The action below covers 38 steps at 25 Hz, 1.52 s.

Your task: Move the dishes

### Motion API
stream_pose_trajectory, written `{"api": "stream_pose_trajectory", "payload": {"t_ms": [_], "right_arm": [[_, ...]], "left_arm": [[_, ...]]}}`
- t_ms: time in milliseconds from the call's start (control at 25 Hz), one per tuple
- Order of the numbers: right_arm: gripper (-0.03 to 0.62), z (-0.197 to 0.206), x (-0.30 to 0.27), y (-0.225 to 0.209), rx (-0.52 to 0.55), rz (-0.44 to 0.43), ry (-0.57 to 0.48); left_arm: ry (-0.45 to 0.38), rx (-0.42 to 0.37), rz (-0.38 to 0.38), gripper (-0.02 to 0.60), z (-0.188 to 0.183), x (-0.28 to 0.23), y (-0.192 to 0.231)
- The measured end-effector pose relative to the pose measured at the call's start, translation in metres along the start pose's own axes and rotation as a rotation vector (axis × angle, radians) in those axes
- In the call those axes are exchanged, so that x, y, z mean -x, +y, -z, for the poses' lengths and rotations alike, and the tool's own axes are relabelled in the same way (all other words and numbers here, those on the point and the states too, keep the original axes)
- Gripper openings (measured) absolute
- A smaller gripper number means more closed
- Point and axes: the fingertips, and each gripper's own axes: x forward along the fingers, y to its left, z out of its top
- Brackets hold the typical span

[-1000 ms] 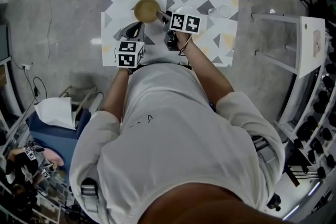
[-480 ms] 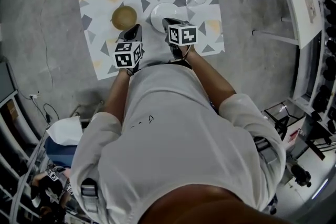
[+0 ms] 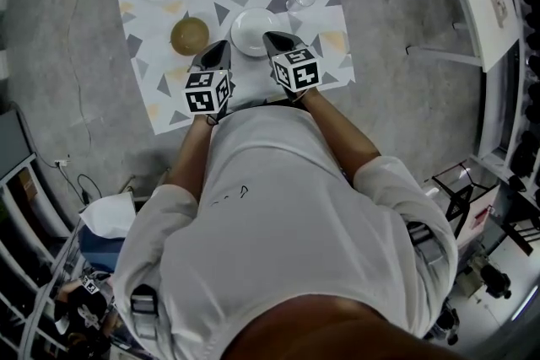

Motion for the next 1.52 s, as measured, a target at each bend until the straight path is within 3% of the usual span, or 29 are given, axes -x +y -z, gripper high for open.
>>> {"api": "stream_pose_trajectory", "payload": {"t_ms": [440, 600, 760, 920, 1520], "right_arm": [[-0.002, -0.091, 0.058, 0.015, 0.208, 0.019, -0.261], [-0.002, -0.135, 0.088, 0.022, 0.215, 0.010, -0.365], [-0.002, -0.167, 0.111, 0.026, 0.214, 0.011, -0.449], [-0.002, -0.187, 0.127, 0.024, 0.218, 0.034, -0.513], [-0.002, -0.195, 0.132, 0.027, 0.227, 0.047, -0.532]], "left_arm": [[-0.201, -0.061, -0.029, 0.021, -0.082, 0.033, -0.027], [-0.299, -0.107, -0.067, 0.021, -0.119, 0.054, -0.035], [-0.386, -0.104, -0.060, 0.021, -0.152, 0.073, -0.047], [-0.456, -0.170, -0.087, 0.021, -0.181, 0.087, -0.052], [-0.491, -0.214, -0.111, 0.021, -0.191, 0.103, -0.052]]}}
